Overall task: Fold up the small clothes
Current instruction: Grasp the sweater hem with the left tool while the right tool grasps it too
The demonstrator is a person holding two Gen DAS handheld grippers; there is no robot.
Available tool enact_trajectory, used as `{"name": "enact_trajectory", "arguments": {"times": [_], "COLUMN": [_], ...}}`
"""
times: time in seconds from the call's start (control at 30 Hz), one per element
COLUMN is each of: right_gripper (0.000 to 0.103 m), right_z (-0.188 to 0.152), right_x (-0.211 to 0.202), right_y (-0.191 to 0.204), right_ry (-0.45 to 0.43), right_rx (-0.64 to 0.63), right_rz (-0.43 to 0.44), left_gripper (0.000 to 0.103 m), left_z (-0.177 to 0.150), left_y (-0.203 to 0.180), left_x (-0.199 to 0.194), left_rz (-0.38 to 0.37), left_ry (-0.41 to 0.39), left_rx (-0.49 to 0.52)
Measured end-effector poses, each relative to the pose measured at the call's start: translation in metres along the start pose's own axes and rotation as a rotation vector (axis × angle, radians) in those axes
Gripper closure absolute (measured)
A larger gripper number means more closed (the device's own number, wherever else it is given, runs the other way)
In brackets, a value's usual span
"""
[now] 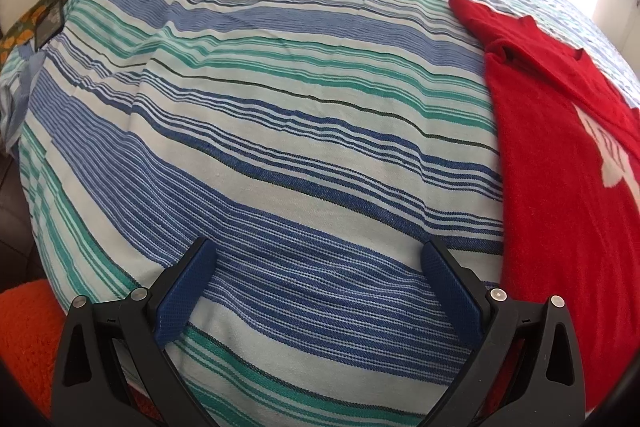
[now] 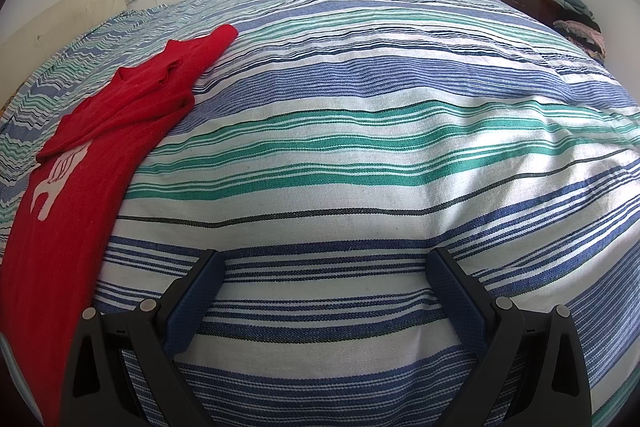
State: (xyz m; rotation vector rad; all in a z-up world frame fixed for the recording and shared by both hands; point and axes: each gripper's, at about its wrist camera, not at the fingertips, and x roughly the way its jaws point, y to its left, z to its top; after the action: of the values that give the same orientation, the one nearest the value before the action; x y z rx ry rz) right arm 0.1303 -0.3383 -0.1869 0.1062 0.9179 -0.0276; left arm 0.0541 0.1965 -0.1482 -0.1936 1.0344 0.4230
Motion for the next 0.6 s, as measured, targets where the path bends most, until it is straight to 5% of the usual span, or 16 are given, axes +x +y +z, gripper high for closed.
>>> {"name": "enact_trajectory", "arguments": {"times": [0.1,0.23,0.37,0.5,0.6], "right_gripper": [0.003,0.006,0.009,0.009,0.011], "right_z": [0.004,0.015,0.010,-0.013,-0.034], "right_x": [0.000,-0.013,-0.056,-0.085,-0.072], "right_y": [0.002,0.006,0.033,0.084,0.108], "right_ry": [0.019,0.076,0.116,0.198,0.321], "right_rx": [-0.004,0.004,0.034,0.014,-0.007], "right_rz": [-0.005,-0.011,0.206,0.466,0.415], "left_gripper": [0.003,0.004,0.008,0.028,0.066], "left_z": [0.003,-0.002,-0.023,-0.036,-0.041], "left_y": [0.012,0.015,-0.011,-0.042,-0.049], "left_x": [-0.016,-0.051,-0.053,-0.043,-0.044], "left_rz": [-0.082,-0.319,-0.446,-0.389,-0.365], "left_ry": [0.043,0.075,0.175,0.221,0.244], "left_rx": [-0.034,-0.048,0.054,0.183,0.240]}}
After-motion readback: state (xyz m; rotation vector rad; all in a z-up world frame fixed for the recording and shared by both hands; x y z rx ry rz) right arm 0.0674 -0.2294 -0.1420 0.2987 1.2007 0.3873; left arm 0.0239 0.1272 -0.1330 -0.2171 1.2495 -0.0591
